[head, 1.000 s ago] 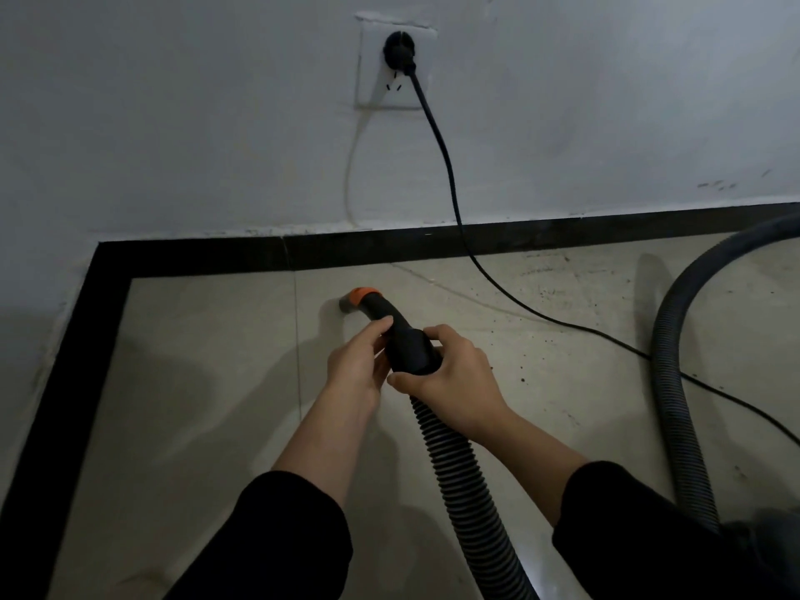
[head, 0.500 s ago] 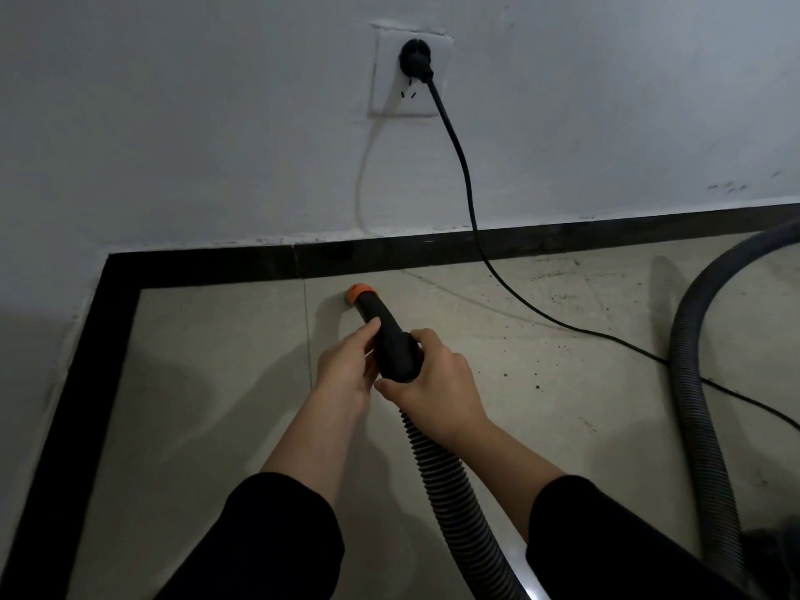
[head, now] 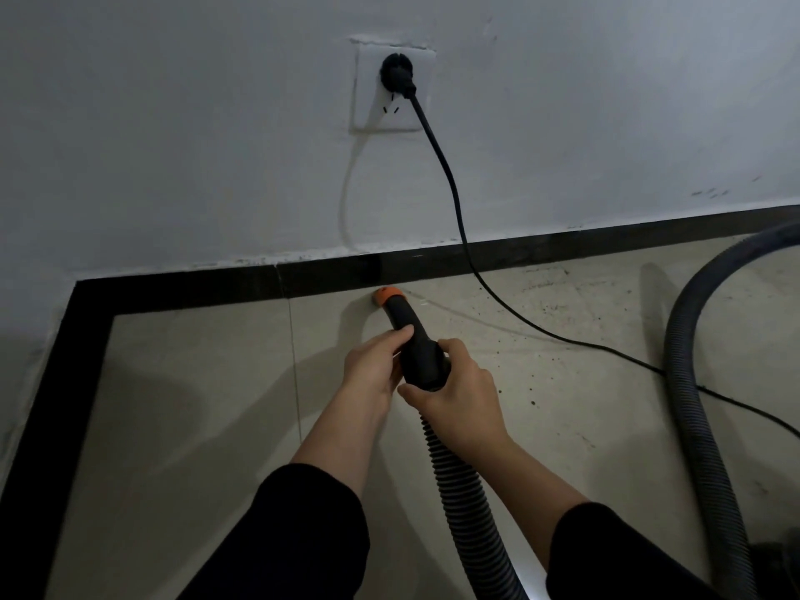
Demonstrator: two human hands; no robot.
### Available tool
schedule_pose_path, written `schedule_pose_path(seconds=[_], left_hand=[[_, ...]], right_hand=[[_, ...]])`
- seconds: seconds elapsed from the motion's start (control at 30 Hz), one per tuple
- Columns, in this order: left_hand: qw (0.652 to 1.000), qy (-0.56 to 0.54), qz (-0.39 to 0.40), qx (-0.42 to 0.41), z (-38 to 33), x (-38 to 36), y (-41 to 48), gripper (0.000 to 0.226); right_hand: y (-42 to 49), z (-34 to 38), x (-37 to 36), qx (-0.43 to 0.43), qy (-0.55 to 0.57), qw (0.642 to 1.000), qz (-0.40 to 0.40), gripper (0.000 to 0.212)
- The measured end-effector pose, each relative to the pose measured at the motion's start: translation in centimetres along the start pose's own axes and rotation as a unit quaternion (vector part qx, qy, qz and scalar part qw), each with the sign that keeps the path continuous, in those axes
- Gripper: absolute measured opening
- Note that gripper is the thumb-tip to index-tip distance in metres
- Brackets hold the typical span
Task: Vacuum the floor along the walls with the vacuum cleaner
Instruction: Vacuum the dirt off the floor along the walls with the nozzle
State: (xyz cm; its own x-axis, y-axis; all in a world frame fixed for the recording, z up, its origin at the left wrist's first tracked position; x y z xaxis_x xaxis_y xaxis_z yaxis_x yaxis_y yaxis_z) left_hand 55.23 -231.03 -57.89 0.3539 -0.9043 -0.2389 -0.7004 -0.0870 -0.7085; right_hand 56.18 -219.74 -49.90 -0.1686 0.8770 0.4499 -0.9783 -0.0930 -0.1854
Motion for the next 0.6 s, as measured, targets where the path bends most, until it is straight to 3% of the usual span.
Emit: schedule_pose_path(seconds=[0.6], left_hand=[[0.999, 0.039, 0.021, -0.021, -1.1, -2.5, 1.5, 0.031]], right_hand=[[1.3, -1.2, 1.8, -0.022, 0.021, 0.999, -0.041, 0.050]])
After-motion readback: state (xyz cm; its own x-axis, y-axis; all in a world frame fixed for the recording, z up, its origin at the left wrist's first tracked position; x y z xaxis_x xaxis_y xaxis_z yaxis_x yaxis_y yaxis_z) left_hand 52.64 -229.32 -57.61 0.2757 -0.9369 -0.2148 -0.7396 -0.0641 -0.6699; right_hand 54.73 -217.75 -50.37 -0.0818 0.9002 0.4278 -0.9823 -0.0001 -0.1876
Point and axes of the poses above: each hand's wrist, its own y-axis towards the middle knuckle, its own x-axis out of the back of the hand, z = x × y, the point moved 9 cm from there along y, towards the middle knuckle, and after that the axes turned 14 degrees about y, right-handed, at the moved point
